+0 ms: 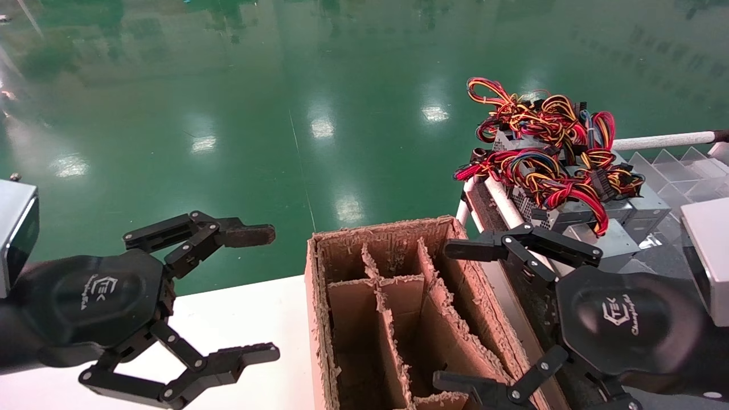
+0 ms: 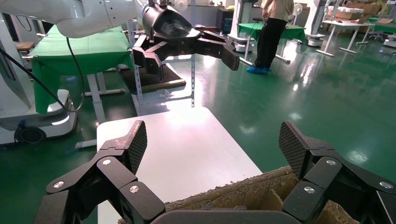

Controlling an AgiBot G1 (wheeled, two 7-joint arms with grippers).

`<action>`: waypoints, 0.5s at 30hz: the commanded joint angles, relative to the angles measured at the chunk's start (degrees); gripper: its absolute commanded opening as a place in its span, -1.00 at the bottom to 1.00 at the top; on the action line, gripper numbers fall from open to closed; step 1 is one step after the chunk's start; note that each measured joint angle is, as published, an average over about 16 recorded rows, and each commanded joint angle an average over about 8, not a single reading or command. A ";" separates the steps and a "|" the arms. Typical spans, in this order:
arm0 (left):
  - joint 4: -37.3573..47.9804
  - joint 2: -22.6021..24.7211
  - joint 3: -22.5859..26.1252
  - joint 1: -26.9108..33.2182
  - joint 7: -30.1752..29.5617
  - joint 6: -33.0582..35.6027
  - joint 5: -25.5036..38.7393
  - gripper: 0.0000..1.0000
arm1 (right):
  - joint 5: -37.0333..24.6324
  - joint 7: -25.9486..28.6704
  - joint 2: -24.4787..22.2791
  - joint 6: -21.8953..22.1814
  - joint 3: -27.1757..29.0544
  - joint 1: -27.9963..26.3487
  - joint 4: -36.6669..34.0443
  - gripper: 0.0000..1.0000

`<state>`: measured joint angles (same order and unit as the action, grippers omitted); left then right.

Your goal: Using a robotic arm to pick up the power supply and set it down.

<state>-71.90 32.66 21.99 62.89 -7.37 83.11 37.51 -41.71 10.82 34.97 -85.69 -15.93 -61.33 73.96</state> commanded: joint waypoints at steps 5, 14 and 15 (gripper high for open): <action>0.00 0.00 0.00 0.00 0.00 0.00 0.00 1.00 | -0.05 -0.02 0.02 0.01 -0.03 -0.10 -0.18 1.00; 0.00 0.00 0.00 0.00 0.00 0.00 0.00 1.00 | -0.08 -0.06 0.04 0.01 -0.07 -0.16 -0.31 1.00; 0.00 0.00 0.00 0.00 0.00 0.00 0.00 1.00 | -0.09 -0.06 0.04 0.01 -0.07 -0.16 -0.31 1.00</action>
<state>-71.90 32.66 21.99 62.89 -7.37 83.11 37.51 -41.80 10.76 35.01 -85.67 -16.00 -61.49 73.66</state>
